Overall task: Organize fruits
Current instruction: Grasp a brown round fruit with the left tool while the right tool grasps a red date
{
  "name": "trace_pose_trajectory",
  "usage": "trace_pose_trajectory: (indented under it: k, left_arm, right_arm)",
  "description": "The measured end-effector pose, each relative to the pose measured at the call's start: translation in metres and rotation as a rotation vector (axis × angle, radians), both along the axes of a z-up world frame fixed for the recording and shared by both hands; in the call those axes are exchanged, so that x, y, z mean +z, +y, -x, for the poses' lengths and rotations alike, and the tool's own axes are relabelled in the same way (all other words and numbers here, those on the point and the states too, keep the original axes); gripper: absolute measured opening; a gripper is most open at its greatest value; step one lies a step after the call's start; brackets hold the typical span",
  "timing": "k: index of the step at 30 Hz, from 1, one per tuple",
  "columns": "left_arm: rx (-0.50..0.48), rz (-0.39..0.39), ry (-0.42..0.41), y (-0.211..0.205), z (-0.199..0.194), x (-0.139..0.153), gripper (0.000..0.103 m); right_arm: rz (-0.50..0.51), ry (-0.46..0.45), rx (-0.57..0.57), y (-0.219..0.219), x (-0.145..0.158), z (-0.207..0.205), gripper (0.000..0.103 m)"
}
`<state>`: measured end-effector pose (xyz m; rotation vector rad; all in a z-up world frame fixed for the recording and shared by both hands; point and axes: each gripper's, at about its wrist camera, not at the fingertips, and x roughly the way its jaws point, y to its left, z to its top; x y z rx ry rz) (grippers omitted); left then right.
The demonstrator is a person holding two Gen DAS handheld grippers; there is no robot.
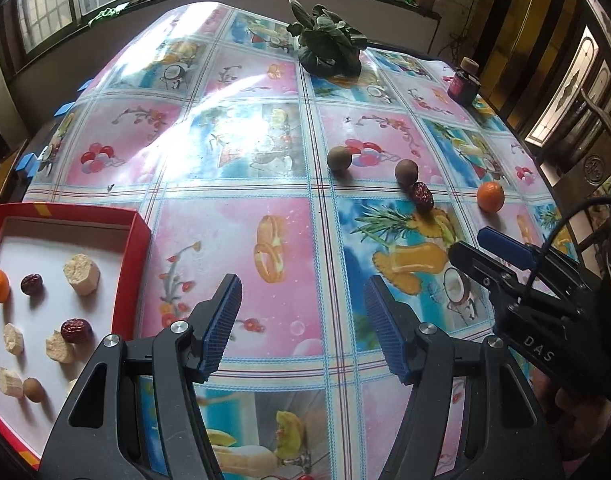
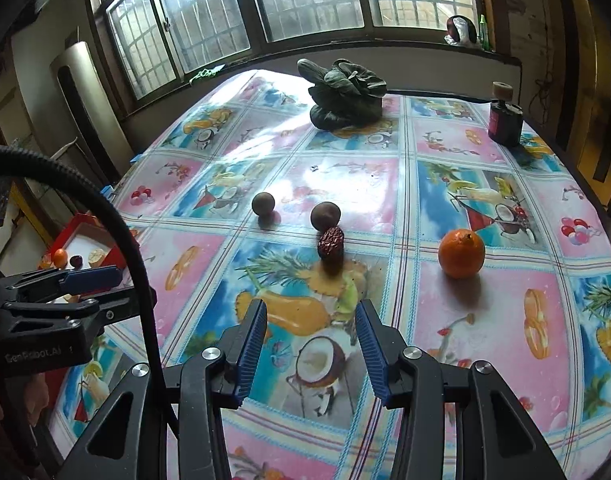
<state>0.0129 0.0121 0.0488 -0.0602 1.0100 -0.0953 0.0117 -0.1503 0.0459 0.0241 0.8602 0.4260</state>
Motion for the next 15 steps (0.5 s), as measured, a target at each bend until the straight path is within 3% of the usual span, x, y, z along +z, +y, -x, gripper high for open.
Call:
trace_pose_trajectory:
  k: [10, 13, 15]
  left_arm:
    - [0.02, -0.003, 0.016, 0.002, -0.029, -0.001, 0.064]
    - [0.019, -0.007, 0.023, 0.002, -0.041, -0.003, 0.064]
    - [0.016, -0.012, 0.031, 0.0, -0.05, -0.003, 0.064]
  right_arm:
    - [0.054, 0.021, 0.046, 0.022, -0.015, -0.057, 0.044]
    - [0.074, 0.028, 0.044, 0.025, -0.022, -0.067, 0.022]
    - [0.062, 0.03, 0.036, 0.02, -0.022, -0.066, 0.019]
